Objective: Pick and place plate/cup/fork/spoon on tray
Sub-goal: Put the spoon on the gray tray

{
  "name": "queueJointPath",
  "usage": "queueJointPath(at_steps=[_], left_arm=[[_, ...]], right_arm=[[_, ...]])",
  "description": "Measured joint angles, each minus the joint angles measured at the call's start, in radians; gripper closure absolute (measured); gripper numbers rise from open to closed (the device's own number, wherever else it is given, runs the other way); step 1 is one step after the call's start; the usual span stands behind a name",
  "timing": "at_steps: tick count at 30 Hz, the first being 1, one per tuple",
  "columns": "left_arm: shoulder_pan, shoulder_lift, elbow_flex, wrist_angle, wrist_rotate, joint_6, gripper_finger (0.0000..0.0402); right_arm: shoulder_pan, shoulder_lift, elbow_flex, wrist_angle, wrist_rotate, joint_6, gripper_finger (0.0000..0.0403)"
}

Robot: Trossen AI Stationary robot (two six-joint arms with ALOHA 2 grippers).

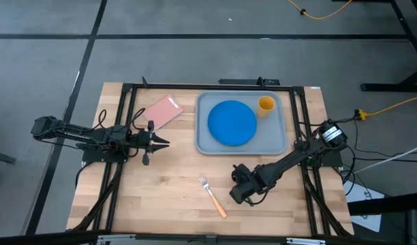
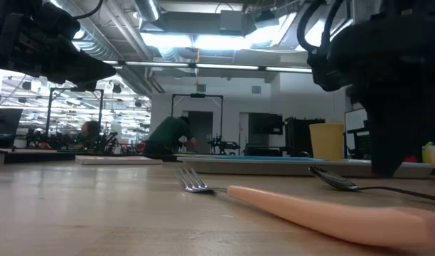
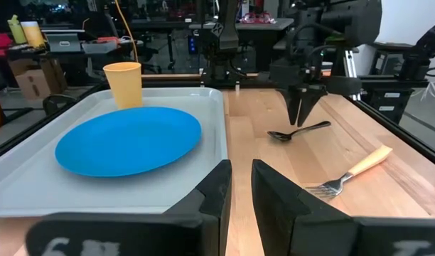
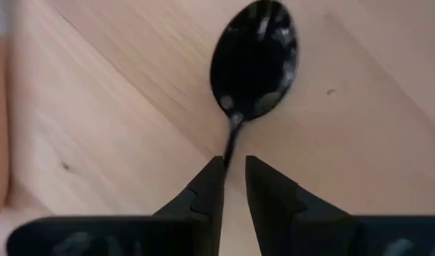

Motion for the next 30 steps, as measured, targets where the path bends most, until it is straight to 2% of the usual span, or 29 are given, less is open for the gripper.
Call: queueJointPath(at_steps=[22,30], left_arm=[[0.0,0.0,0.0,-0.003,0.0,0.0,0.0353],[0.0,0.0,0.0,-0.004,0.0,0.0,0.0353]], right_arm=[[0.0,0.079,0.003,0.026,-0.006,0.021,0.034],[0.0,0.081,0.003,0.008,-0.006,0.019,0.0392]])
